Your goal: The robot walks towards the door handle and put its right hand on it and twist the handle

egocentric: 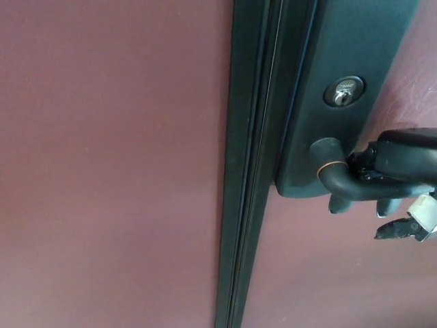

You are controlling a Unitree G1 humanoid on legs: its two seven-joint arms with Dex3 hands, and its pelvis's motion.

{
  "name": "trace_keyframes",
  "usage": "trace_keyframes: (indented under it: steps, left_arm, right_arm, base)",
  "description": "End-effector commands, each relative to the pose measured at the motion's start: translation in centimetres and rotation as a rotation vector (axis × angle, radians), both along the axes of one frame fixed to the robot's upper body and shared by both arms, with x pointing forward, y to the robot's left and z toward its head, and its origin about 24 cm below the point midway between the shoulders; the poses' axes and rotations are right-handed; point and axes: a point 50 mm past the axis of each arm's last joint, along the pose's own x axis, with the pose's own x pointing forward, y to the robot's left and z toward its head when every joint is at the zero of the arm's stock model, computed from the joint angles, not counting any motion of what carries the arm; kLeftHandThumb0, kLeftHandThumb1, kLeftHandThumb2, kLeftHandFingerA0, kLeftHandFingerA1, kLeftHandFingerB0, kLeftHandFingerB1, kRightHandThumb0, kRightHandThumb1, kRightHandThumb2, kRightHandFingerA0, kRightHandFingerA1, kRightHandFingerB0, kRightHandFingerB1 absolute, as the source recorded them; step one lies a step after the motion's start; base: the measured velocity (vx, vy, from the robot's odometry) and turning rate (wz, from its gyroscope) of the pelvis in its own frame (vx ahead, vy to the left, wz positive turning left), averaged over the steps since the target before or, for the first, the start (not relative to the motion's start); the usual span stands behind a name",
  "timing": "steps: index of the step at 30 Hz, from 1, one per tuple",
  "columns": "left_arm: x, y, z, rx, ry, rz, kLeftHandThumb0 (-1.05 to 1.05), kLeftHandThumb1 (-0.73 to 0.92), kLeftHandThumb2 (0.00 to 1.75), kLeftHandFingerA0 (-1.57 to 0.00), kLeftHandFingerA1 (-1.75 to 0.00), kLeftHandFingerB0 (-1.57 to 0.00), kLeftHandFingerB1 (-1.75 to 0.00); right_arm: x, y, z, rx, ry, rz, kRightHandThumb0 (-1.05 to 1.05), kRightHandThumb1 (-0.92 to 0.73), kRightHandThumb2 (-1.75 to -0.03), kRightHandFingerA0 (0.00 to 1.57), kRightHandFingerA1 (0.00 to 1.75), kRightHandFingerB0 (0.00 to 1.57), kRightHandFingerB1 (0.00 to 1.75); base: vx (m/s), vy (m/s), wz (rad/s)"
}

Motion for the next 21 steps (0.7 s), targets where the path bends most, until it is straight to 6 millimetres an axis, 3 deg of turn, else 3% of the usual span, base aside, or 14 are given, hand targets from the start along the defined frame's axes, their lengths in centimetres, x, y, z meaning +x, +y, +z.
trace_keyframes:
  steps: [1, 4, 6, 8, 9, 10, 11, 12, 14, 15, 21]
  left_arm:
    - [-0.4, 0.1, 0.0, -0.006, 0.016, -0.010, -0.26, 0.52, 0.55, -0.77, -0.67, -0.63, -0.63]
    - [-0.3, 0.0, -0.1, -0.008, 0.015, -0.004, -0.26, 0.52, 0.56, -0.77, -0.67, -0.63, -0.63]
    - [-0.3, 0.0, -0.1, -0.007, 0.015, -0.007, -0.26, 0.52, 0.55, -0.77, -0.67, -0.63, -0.63]
    - [-0.3, 0.0, -0.1, -0.007, 0.015, -0.007, -0.26, 0.52, 0.55, -0.77, -0.67, -0.63, -0.63]
    - [-0.3, 0.0, -0.1, -0.009, 0.015, -0.002, -0.26, 0.53, 0.55, -0.77, -0.68, -0.63, -0.64]
    - [-0.3, 0.0, -0.1, -0.012, 0.014, 0.006, -0.26, 0.53, 0.55, -0.77, -0.68, -0.63, -0.64]
    - [-0.3, 0.0, -0.1, -0.014, 0.016, 0.007, -0.26, 0.53, 0.55, -0.77, -0.68, -0.63, -0.63]
    - [-0.4, 0.0, -0.1, -0.015, 0.019, 0.006, -0.26, 0.53, 0.55, -0.77, -0.67, -0.63, -0.63]
    - [-0.4, 0.0, -0.1, -0.016, 0.020, 0.006, -0.26, 0.53, 0.55, -0.77, -0.67, -0.63, -0.63]
    - [-0.4, 0.0, -0.1, -0.016, 0.021, 0.004, -0.27, 0.53, 0.55, -0.78, -0.67, -0.63, -0.63]
    - [-0.4, 0.0, -0.1, -0.020, 0.024, 0.006, -0.27, 0.53, 0.55, -0.78, -0.67, -0.63, -0.63]
  right_arm:
    - [-0.6, 0.6, -0.6, 0.025, 0.021, 0.074, -0.12, -0.55, -0.56, 0.88, 0.62, 0.75, 0.54]
    - [-0.5, 0.6, -0.3, 0.030, 0.021, 0.065, -0.13, -0.56, -0.56, 0.85, 0.59, 0.74, 0.53]
    - [-0.5, 0.6, -0.2, 0.027, 0.029, 0.057, -0.24, -0.56, -0.56, 0.64, 0.48, 0.59, 0.45]
    - [-0.5, 0.7, -0.2, 0.026, 0.029, 0.056, -0.24, -0.56, -0.56, 0.64, 0.48, 0.59, 0.45]
    - [-0.6, 0.7, 0.1, 0.015, 0.028, 0.056, -0.33, -0.37, -0.92, 0.01, 0.49, 0.00, 0.46]
    - [-0.8, 0.9, 0.4, -0.001, 0.026, 0.055, -0.33, -0.37, -0.92, 0.01, 0.49, 0.00, 0.46]
    - [-0.9, 0.9, 0.7, -0.005, 0.017, 0.055, -0.66, -0.45, -0.77, 0.04, 0.26, 0.09, 0.29]
    - [-1.0, 1.0, 0.9, -0.008, 0.013, 0.053, -0.65, -0.57, -0.58, 0.01, 0.23, 0.09, 0.24]
    - [-1.0, 1.0, 1.0, -0.009, 0.013, 0.050, -0.65, -0.57, -0.58, 0.01, 0.23, 0.09, 0.24]
    - [-1.1, 1.0, 1.4, -0.002, 0.001, 0.044, -0.81, -0.51, -0.84, 0.00, 0.00, 0.06, 0.11]
    - [-1.2, 0.8, 2.7, 0.046, -0.061, 0.022, -0.82, -0.50, -0.85, 0.00, 0.00, 0.02, 0.08]
  base:
    - [0.00, 0.000, 0.00]
    - [0.00, 0.000, 0.00]
    - [0.00, 0.000, 0.00]
    - [0.00, 0.000, 0.00]
    - [0.00, 0.000, 0.00]
    - [0.00, 0.000, 0.00]
    - [0.00, 0.000, 0.00]
    - [0.00, 0.000, 0.00]
    - [0.00, 0.000, 0.00]
    - [0.00, 0.000, 0.00]
    - [0.00, 0.000, 0.00]
